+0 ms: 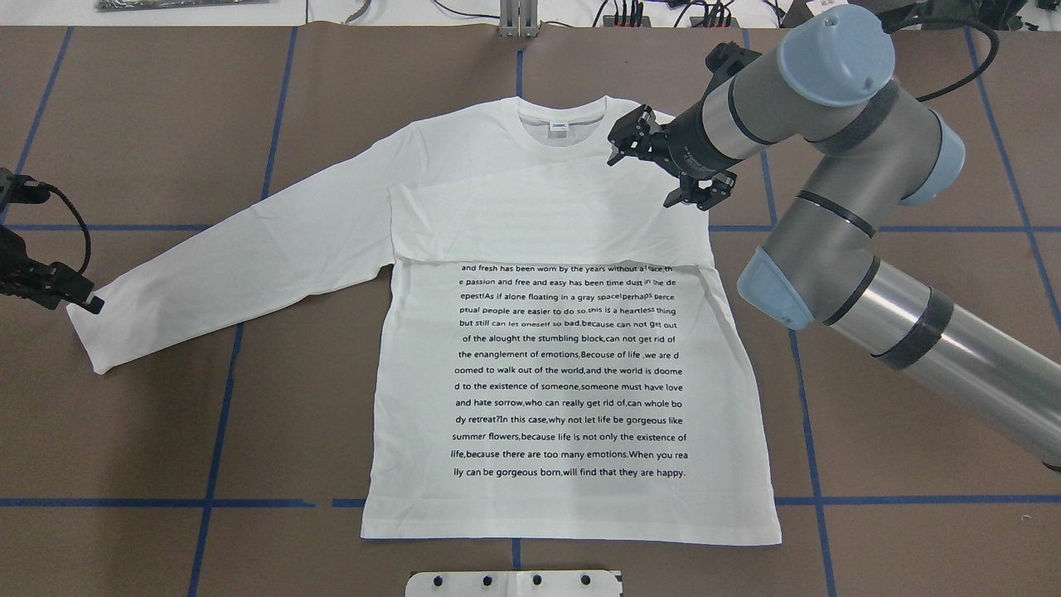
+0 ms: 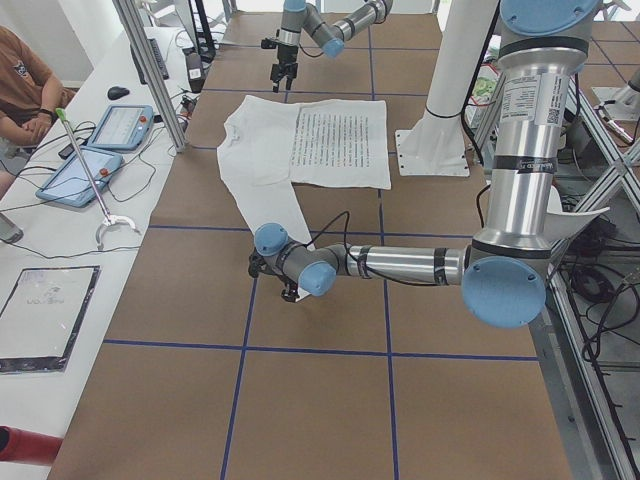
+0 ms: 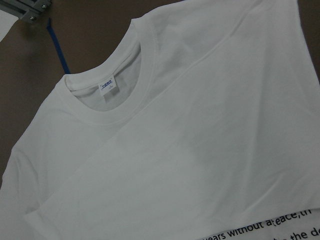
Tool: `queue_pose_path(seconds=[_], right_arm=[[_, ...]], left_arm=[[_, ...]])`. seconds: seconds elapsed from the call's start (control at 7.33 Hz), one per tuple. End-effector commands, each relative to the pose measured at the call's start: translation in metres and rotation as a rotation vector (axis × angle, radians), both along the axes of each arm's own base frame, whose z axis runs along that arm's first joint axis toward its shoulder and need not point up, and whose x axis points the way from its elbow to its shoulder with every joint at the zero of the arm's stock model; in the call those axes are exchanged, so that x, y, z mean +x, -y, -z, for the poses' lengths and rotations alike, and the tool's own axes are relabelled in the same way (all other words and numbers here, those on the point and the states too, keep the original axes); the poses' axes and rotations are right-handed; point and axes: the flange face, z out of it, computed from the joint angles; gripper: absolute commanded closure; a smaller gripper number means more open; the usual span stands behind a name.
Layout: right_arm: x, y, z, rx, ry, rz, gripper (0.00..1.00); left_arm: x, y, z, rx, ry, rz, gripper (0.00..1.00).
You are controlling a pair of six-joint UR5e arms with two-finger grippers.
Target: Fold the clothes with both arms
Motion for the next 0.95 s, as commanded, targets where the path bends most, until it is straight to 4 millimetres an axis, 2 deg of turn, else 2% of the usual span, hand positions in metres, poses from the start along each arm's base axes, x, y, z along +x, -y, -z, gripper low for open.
queue_pose_path(seconds=[0.0,0.82], right_arm=[[0.001,-0.002,-0.002,-0.002,-0.001,0.001,0.00],[0.002,-0.002,-0.005,-0.004,-0.003,0.000,0.00]], left_arm=[[0.002,-0.001,-0.006,-0.010,0.005,-0.004,0.21],[0.002,0.002,-0.018,-0.019,0.036,0.009,0.27]])
